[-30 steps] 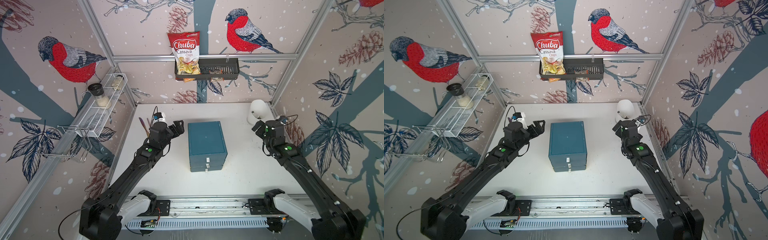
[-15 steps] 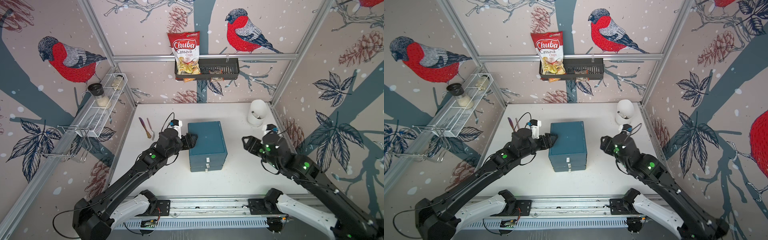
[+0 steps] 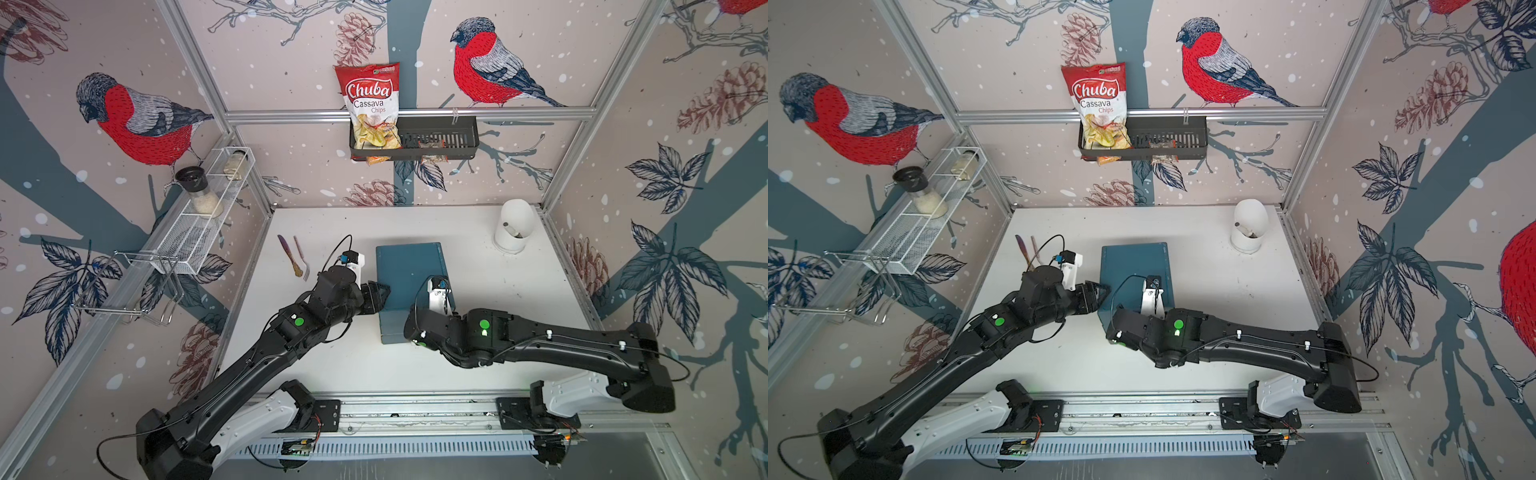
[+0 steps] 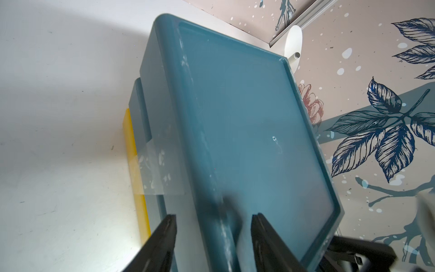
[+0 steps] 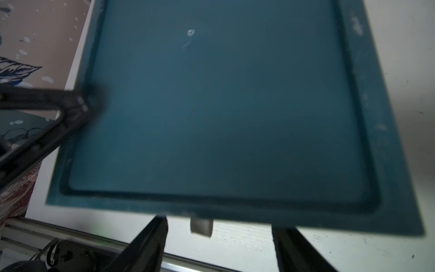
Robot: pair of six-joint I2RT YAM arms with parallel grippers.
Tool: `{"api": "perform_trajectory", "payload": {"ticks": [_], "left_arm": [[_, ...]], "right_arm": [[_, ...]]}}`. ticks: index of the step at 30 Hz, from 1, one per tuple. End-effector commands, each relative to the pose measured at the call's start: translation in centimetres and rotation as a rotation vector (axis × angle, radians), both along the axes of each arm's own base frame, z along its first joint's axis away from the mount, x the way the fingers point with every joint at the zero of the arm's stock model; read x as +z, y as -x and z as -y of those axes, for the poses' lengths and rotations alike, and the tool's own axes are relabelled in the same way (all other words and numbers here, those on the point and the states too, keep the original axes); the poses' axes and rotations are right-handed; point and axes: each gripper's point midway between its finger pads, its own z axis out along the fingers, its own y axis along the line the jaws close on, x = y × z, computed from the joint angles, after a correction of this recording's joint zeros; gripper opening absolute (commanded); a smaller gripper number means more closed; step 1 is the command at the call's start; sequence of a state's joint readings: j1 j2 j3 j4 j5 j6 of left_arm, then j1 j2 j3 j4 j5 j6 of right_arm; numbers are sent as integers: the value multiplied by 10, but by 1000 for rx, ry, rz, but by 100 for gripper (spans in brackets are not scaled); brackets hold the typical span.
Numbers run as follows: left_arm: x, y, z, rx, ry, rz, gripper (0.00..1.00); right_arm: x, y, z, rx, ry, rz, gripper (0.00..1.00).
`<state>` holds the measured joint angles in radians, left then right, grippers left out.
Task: Take the seed bags out of the drawer
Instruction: Move the storage box to the center of the board, then open the drawer in the storage box.
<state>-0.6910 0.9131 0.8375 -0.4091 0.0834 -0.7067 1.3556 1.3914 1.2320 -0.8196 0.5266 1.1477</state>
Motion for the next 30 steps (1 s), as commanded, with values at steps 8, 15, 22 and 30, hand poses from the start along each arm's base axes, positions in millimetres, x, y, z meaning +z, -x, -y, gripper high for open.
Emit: {"api": "perform_trajectory", "payload": {"ticks": [8, 15, 22, 30], "left_arm": [[-15, 27, 11, -75, 3, -79, 55], [-23, 6, 2, 25, -62, -48, 56], [-18, -21, 3, 90, -108, -8, 58], [-34, -46, -9, 147, -162, -20, 58]], "right_arm": [[-7, -27, -22, 48, -68, -20, 52], [-6, -37, -30, 53, -46, -12, 31], [0, -43, -29, 31, -13, 15, 11], [-4, -37, -35, 47, -4, 19, 0]]}}
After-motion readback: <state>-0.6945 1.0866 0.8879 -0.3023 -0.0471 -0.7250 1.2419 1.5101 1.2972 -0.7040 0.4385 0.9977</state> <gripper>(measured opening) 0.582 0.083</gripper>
